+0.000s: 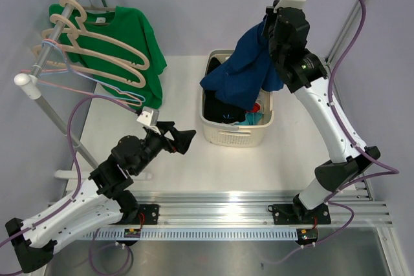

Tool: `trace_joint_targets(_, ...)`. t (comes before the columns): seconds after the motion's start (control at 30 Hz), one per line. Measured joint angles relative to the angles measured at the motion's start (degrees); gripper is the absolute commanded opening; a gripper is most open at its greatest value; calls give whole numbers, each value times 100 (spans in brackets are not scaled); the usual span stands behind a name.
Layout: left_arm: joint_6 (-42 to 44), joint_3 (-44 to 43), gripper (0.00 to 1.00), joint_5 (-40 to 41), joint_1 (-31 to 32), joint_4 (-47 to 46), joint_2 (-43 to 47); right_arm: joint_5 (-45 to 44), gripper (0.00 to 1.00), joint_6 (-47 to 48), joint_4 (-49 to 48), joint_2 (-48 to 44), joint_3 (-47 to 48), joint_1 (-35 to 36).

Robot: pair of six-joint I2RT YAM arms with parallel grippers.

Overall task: Remove the t-shirt from the hanger
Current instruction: Place the T-shirt in the bin.

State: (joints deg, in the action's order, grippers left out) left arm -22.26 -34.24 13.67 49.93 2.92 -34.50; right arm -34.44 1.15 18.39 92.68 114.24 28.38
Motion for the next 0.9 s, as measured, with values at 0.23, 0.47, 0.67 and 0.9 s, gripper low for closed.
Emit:
trace_joint_targets(0.23,17,0,99,39,0,0,4,409,0,-142,295,273,131,-2)
trace_joint_targets(0.47,46,0,99,142,0,0,39,1690,0,-656,503,684,122,-4)
trace_joint_targets(0.67,74,0,99,199,0,0,39,2863,0,-1193,382,741,-175,-4)
trace_joint_targets(0.9,103,15,99,293,0,4,98,3567,0,-1856,9,699,-514,-4)
